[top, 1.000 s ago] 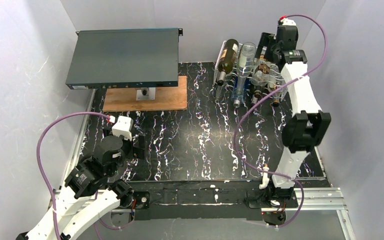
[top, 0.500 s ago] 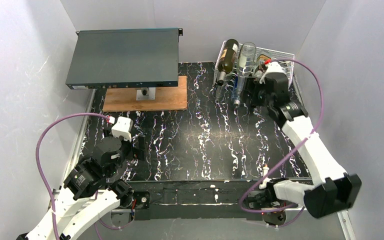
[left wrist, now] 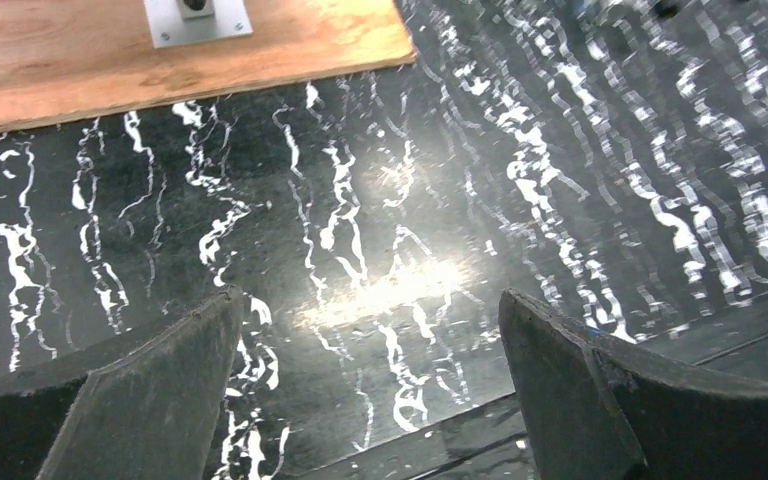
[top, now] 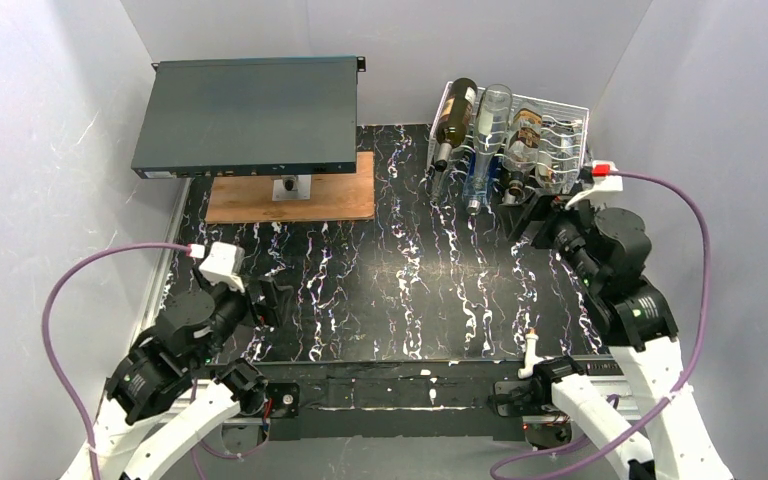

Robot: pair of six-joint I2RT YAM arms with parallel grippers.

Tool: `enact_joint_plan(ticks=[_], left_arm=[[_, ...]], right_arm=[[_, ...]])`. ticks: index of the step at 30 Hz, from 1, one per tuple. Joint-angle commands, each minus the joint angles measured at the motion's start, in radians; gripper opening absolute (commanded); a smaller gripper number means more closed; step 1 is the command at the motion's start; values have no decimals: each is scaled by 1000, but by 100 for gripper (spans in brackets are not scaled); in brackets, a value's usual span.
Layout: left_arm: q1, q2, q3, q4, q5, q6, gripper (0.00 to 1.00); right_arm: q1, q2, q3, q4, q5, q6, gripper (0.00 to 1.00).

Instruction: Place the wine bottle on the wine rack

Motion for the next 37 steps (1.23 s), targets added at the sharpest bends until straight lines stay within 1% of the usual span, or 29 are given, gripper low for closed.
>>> enact_joint_plan(ticks=[1,7,13,17,19,23,34,37], left_arm=[[-2,-45,109,-19,33,-88,99],[-2,-113,270,-50,19,-146,99],[-2,-138,445,-56,-7,-122,99],[-2,-140,517,-63,-18,-99,99],[-2,-140,534,-66,-24,-90,99],[-2,-135,556,-77,-24,-95,99],[-2,-107,563,-83,-4,-133,99],[-2,-92,559,-82,-4,-138,99]], right_arm=[[1,-85,1,57,15,49,98],[1,-187,55,63,113,60,98],[1,-257,134,71,207,44,98],[0,-285,163,72,266,39,98],[0,-294,169,70,289,38,98],[0,-285,191,64,263,26,98],[0,-243,219,39,303,54,98],[0,-257,207,64,284,22,98]])
